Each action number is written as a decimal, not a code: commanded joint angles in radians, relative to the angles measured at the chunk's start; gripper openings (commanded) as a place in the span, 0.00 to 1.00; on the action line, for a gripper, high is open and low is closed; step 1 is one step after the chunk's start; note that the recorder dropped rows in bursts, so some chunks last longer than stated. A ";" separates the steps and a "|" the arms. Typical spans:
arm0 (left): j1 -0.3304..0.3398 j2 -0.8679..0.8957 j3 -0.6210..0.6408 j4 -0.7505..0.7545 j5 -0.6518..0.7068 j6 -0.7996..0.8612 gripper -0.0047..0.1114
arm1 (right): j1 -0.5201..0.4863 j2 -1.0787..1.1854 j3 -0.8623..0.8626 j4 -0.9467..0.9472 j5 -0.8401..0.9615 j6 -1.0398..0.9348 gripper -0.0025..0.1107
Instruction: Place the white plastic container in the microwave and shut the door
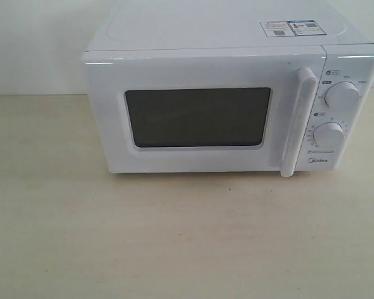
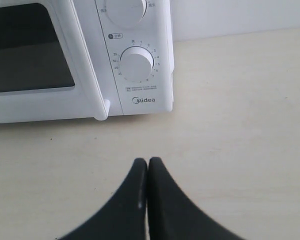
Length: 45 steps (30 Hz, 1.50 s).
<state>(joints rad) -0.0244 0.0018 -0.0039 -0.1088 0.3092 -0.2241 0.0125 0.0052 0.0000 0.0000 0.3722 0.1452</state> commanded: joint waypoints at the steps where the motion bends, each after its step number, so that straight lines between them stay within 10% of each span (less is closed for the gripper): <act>1: 0.003 -0.002 0.004 -0.006 -0.003 0.004 0.07 | -0.005 -0.005 0.000 -0.007 -0.003 0.003 0.02; 45: 0.003 -0.002 0.004 -0.006 -0.003 0.004 0.07 | -0.005 -0.005 0.000 0.013 -0.026 0.005 0.02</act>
<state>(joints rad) -0.0244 0.0018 -0.0039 -0.1088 0.3092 -0.2241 0.0125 0.0052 0.0000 0.0138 0.3610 0.1495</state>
